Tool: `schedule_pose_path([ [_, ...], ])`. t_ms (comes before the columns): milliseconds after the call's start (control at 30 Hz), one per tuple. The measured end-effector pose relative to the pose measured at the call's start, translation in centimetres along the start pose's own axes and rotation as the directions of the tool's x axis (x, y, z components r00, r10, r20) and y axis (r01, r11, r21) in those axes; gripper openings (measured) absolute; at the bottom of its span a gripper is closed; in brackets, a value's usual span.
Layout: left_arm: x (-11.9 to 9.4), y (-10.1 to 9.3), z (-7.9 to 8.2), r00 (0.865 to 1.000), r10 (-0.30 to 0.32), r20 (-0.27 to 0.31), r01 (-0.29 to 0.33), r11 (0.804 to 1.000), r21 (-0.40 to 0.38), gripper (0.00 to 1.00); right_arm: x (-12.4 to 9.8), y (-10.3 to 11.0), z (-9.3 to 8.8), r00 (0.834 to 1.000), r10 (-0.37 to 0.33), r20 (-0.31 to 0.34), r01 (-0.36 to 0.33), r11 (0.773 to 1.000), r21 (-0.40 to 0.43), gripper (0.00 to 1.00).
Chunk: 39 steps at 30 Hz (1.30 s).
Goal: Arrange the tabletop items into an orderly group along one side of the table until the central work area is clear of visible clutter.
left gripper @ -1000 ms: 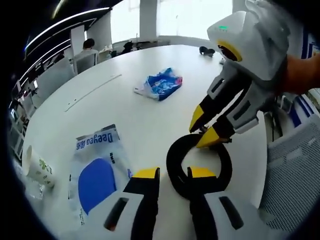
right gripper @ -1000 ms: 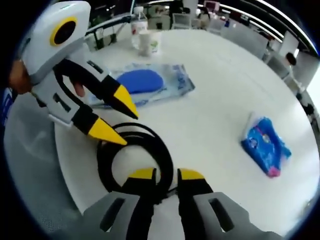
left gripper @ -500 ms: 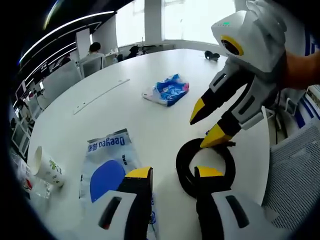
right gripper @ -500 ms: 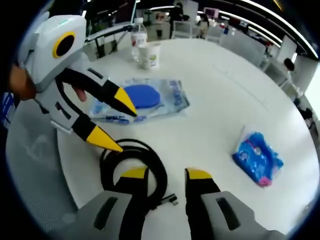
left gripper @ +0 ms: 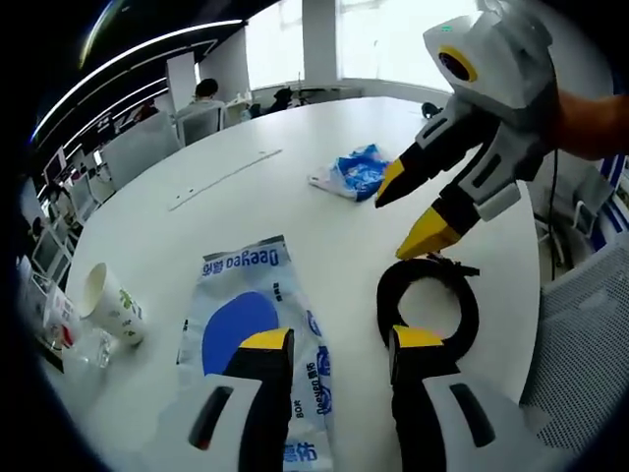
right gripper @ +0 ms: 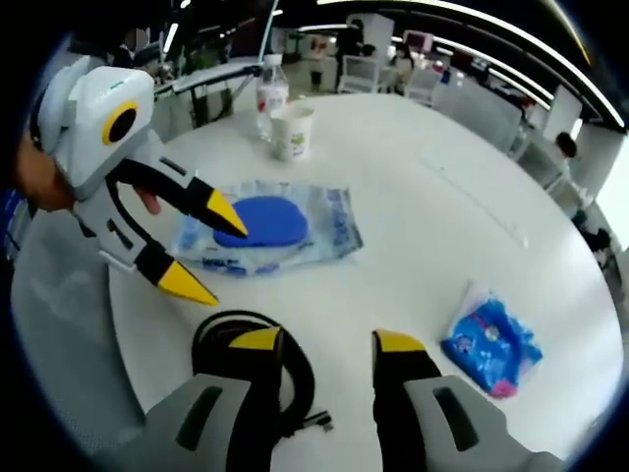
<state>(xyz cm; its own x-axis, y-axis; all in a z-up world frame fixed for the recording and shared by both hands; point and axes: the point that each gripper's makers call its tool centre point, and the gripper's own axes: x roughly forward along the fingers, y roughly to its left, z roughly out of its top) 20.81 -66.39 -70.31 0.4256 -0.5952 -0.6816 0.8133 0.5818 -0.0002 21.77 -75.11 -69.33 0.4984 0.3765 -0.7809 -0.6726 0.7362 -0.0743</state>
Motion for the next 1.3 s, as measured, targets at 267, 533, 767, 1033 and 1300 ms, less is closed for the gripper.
schedule_pose_path([
  [267,-0.4,0.7,-0.5,1.000,0.028,-0.004,-0.028,1.000,-0.008,0.40,0.5,-0.4,1.1,1.000,-0.001,0.013,0.001,1.000,0.001,0.33],
  [533,-0.7,1.4,-0.8,0.998,0.056,0.003,-0.056,0.998,-0.020,0.44,1.0,-0.2,2.0,1.000,0.012,0.020,-0.012,1.000,-0.009,0.34],
  [767,-0.9,1.7,-1.9,0.997,0.071,-0.010,-0.071,0.997,0.013,0.50,1.4,0.3,2.4,0.999,0.023,0.026,-0.022,1.000,-0.012,0.36],
  [1033,-1.5,2.1,-3.6,0.995,0.091,-0.031,-0.091,0.996,0.021,0.51,2.0,1.0,2.3,0.999,0.036,0.018,-0.035,0.999,-0.018,0.36],
  [1300,-1.9,3.0,-4.2,0.993,0.110,-0.040,-0.109,0.994,0.024,0.50,2.4,1.0,2.7,0.999,0.039,0.016,-0.038,0.999,-0.021,0.37],
])
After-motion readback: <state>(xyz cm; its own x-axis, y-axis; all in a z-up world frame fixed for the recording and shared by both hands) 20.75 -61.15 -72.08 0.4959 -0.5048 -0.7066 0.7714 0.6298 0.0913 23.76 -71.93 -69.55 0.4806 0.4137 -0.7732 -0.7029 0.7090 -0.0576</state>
